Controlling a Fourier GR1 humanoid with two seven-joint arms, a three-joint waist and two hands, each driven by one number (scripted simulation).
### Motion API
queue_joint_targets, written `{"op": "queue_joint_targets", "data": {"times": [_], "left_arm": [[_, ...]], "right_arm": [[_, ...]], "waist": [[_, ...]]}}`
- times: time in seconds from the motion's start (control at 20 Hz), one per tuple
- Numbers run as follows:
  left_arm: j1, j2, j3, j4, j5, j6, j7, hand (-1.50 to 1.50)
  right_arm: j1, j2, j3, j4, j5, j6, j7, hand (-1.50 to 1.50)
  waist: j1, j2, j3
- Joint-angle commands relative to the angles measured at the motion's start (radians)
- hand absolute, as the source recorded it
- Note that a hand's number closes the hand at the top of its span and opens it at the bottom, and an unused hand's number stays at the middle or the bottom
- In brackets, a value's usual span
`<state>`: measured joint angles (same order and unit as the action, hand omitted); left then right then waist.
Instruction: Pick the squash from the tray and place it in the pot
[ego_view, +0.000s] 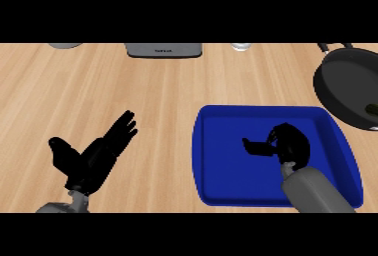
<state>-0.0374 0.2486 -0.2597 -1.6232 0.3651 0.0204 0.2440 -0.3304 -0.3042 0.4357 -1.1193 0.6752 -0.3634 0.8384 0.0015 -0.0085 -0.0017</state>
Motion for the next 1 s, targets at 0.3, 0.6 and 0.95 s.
{"op": "queue_joint_targets", "data": {"times": [0.3, 0.6, 0.95], "left_arm": [[0.021, 0.002, 0.023, 0.001, 0.003, 0.018, -0.007, 0.00], [0.056, 0.009, 0.031, -0.010, 0.000, 0.026, -0.013, 0.00], [0.033, 0.001, 0.028, -0.022, -0.002, 0.025, -0.015, 0.00]], "right_arm": [[0.078, -0.479, -0.018, -0.047, -0.105, 0.195, -0.623, 1.50], [0.061, -0.696, -0.230, -0.028, -0.316, 0.240, -0.991, 1.50], [0.021, -0.860, -0.459, 0.099, -0.578, 0.440, -1.420, 1.50]], "waist": [[-0.066, 0.001, 0.009], [-0.081, -0.008, 0.013], [-0.065, 0.004, 0.013]]}}
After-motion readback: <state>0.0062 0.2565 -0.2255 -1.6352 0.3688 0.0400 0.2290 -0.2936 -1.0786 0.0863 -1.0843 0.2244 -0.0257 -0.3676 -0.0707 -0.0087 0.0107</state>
